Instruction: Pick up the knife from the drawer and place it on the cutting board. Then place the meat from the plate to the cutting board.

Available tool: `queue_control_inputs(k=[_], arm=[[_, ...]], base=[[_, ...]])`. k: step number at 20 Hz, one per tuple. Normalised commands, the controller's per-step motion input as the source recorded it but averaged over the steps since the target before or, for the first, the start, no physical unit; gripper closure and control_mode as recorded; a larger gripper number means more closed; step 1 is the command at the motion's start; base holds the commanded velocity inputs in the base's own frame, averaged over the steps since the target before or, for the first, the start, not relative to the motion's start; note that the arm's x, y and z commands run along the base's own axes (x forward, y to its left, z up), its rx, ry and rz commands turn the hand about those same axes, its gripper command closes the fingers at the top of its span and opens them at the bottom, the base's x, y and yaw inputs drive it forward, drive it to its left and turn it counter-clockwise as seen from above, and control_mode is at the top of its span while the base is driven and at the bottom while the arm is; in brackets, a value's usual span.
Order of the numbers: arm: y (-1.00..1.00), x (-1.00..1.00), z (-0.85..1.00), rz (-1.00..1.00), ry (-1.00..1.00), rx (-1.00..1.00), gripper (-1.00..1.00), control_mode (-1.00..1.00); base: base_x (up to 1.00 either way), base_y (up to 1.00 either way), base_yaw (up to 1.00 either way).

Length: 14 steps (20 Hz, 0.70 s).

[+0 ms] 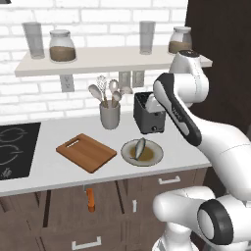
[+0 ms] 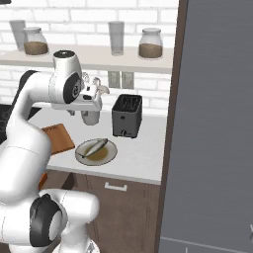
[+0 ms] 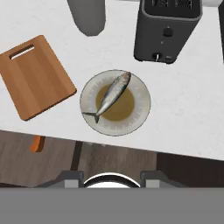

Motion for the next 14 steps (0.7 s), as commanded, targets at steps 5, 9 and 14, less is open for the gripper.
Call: queue_control_inputs(k=[5, 9, 14], arm=[[0.00, -0.26, -0.10, 0.00, 0.00, 0.00, -1.00, -1.00], [-0.04, -0.39, -0.14, 0.08, 0.00, 0.00, -1.00, -1.00], [-0.12, -0.40, -0.13, 0.70, 0.03, 0.00, -1.00, -1.00]], base=[[0.00, 0.00, 0.00], [0.00, 0.00, 0.00], [0.00, 0.00, 0.00]])
